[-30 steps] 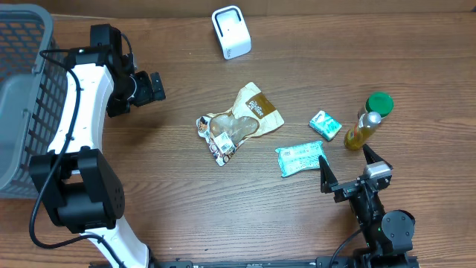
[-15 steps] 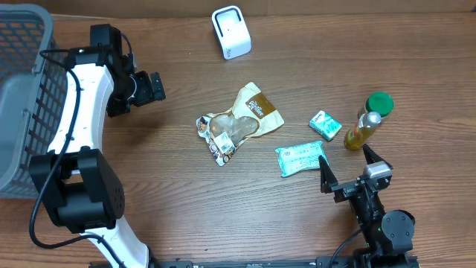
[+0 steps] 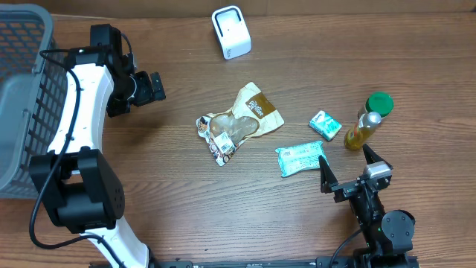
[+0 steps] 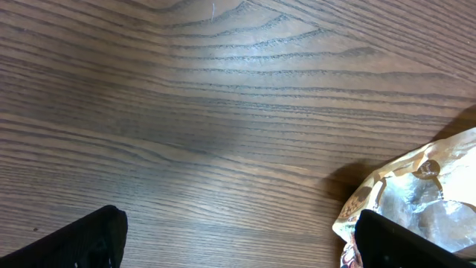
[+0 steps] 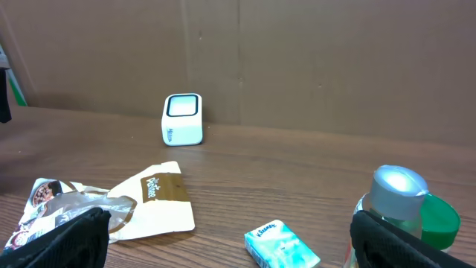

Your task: Scan the item barcode

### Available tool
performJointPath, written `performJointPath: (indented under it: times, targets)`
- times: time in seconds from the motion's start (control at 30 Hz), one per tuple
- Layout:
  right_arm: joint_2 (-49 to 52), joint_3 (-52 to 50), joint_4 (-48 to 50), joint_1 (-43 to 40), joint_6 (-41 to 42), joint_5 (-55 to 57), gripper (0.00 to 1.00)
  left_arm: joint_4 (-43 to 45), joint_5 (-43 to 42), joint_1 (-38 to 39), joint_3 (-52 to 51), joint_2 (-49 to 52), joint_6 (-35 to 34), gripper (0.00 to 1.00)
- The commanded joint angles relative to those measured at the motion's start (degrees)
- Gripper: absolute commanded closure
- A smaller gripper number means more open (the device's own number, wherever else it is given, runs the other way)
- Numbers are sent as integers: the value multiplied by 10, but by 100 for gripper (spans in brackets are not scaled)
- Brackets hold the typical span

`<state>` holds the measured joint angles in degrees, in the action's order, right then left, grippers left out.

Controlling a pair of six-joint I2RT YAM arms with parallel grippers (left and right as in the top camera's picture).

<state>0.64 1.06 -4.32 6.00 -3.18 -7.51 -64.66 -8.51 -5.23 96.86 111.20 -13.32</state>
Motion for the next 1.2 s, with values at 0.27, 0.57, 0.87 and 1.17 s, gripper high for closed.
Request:
performJointPath:
  times: [0.27,0.57,0.87,1.17]
  targets:
    - [-5,-6,3,-3,2,-1,0,2,1,0,11,-294,5,0]
    - [-5,-6,3,-3,2,-1,0,1,1,0,11,-548,5,0]
    - [-5,-6,3,-3,2,-1,0,-23,1,0,3,-592,5,0]
    - [-5,-6,3,-3,2,-1,0,-50,1,0,-121,-622,5,1]
